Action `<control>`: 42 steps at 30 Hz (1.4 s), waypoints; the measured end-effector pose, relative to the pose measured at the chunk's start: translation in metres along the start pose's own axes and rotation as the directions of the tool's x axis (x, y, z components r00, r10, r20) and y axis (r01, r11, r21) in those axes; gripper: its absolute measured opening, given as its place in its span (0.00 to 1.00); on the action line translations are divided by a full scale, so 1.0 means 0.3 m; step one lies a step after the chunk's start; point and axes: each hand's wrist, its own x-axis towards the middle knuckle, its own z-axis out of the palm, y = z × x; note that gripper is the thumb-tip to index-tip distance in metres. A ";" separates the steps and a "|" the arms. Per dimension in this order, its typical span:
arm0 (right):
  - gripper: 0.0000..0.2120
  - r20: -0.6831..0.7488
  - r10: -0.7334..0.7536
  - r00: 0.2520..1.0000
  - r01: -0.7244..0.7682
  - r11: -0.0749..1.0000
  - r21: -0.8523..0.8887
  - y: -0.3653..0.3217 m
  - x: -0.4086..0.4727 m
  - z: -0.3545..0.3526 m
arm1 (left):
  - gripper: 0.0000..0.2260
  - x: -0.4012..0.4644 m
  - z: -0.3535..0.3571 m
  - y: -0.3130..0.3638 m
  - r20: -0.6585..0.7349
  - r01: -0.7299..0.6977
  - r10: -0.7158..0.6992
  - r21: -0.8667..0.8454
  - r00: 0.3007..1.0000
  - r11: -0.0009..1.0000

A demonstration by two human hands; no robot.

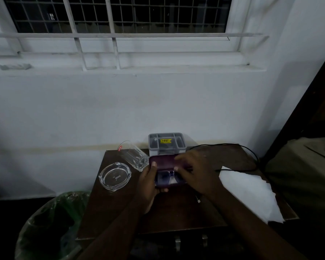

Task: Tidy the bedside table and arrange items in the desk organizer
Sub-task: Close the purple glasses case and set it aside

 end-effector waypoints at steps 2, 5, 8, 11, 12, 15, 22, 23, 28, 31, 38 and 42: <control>0.14 -0.232 0.289 0.929 -0.258 0.954 0.154 -0.002 -0.008 -0.010 | 0.25 -0.004 -0.001 0.004 0.018 -0.001 0.001 -0.013 1.000 1.000; 0.13 0.170 0.628 0.759 -0.614 0.606 0.505 -0.020 -0.008 -0.041 | 0.27 -0.004 -0.005 0.010 0.012 0.033 -0.034 0.007 0.999 0.999; 0.15 0.454 0.614 0.646 -0.733 0.335 0.592 -0.034 -0.023 -0.076 | 0.31 -0.002 -0.011 0.008 0.024 0.033 -0.033 0.007 0.999 0.999; 0.22 0.450 0.638 0.625 -0.738 0.295 0.607 -0.033 -0.022 -0.085 | 0.34 0.003 -0.021 0.003 0.057 0.068 -0.067 -0.014 0.996 0.998; 0.24 0.455 0.645 0.615 -0.744 0.282 0.606 -0.033 -0.020 -0.083 | 0.34 0.005 -0.025 0.005 0.069 0.082 -0.080 -0.033 0.994 0.996; 0.18 0.457 0.657 0.599 -0.750 0.261 0.608 -0.018 -0.022 -0.072 | 0.25 0.012 -0.032 0.007 0.082 0.115 -0.106 -0.113 0.991 0.987; 0.15 0.438 0.675 0.594 -0.723 0.211 0.657 0.012 -0.043 -0.040 | 0.14 0.028 -0.033 -0.012 0.057 0.121 -0.114 -0.143 0.992 0.982; 0.17 0.435 0.675 0.596 -0.719 0.206 0.664 0.014 -0.043 -0.040 | 0.16 0.029 -0.033 -0.011 0.053 0.122 -0.116 -0.140 0.992 0.983; 0.20 0.428 0.678 0.597 -0.717 0.212 0.664 0.036 -0.041 -0.030 | 0.20 0.036 -0.038 -0.014 0.040 0.133 -0.129 -0.120 0.991 0.984; 0.20 0.423 0.657 0.625 -0.713 0.258 0.652 0.049 -0.041 -0.030 | 0.19 0.036 -0.039 -0.016 0.032 0.134 -0.131 -0.126 0.991 0.983; 0.33 0.446 0.390 0.805 -0.502 0.849 0.163 0.039 -0.069 -0.069 | 0.20 0.020 -0.018 0.005 0.084 0.138 -0.136 -0.008 0.987 0.990; 0.33 0.287 0.374 0.882 -0.383 0.923 -0.026 0.039 -0.106 -0.107 | 0.20 0.006 0.027 0.015 0.140 0.115 -0.123 0.065 0.983 0.991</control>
